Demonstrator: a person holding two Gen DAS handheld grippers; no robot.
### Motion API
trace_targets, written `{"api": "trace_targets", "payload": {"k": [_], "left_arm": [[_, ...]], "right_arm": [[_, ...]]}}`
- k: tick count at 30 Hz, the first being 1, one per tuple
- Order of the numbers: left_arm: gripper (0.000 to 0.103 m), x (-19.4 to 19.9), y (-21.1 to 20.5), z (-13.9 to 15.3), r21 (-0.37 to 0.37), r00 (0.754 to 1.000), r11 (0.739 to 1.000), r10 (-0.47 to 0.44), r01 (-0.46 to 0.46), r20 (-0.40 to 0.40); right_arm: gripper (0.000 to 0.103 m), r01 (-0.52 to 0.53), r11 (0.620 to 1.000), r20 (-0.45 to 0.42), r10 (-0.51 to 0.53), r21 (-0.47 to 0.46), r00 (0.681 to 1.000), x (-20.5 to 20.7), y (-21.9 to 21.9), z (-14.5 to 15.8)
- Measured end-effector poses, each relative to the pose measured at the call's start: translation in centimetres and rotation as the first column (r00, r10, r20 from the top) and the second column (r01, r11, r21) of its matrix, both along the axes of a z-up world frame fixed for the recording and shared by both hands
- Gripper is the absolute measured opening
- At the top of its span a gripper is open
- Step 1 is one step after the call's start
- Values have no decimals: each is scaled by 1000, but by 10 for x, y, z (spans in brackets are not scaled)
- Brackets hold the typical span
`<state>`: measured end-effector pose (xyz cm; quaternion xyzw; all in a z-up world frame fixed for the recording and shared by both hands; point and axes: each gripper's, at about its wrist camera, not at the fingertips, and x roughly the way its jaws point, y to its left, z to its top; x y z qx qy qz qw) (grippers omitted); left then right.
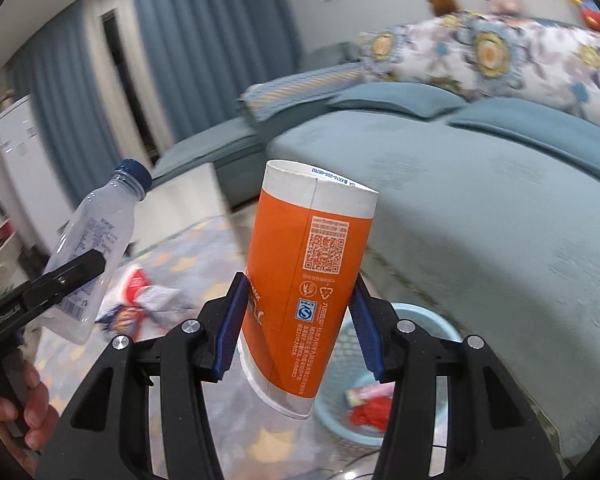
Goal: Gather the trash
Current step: 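Carry bottle and cup over the wastebasket and open both tools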
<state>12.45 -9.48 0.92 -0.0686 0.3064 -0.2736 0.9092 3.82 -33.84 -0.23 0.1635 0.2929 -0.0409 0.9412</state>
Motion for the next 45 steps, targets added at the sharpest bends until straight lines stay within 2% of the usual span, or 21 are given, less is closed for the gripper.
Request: {"api": "trace_targets", "payload": {"k": [4, 8, 14, 17, 19, 22, 28, 36, 41, 45], "left_arm": [[45, 12, -45, -27, 39, 997, 997, -58, 60, -45], [45, 19, -72, -56, 52, 989, 992, -112, 118, -95], [45, 30, -95, -101, 60, 964, 981, -169, 185, -205], [45, 34, -101, -116, 87, 956, 976, -174, 199, -237], [45, 36, -101, -123, 87, 949, 974, -180, 208, -257], [51, 37, -99, -123, 96, 952, 974, -175, 204, -249], [52, 37, -92, -117, 87, 956, 977, -169, 195, -238], [52, 32, -79, -107, 69, 966, 981, -165, 182, -201], [53, 26, -63, -91, 53, 976, 986, -147, 157, -158], [60, 19, -35, -67, 13, 989, 994, -107, 109, -102]], "right_arm": [[48, 70, 997, -50, -69, 27, 996, -1, -36, -33], [49, 128, 991, -124, -122, 40, 985, 3, -60, -68], [50, 175, 984, -242, -160, 43, 957, 14, -76, -118], [51, 192, 980, -297, -168, 54, 940, 19, -82, -141], [52, 206, 977, -327, -175, 63, 929, 18, -82, -153], [52, 215, 974, -348, -176, 77, 921, 19, -85, -162], [52, 219, 973, -350, -180, 76, 919, 31, -82, -159], [52, 199, 976, -318, -160, 93, 935, 20, -76, -152], [52, 142, 985, -259, -113, 96, 959, 21, -57, -131], [52, 71, 994, -203, -52, 84, 978, 24, -31, -106]]}}
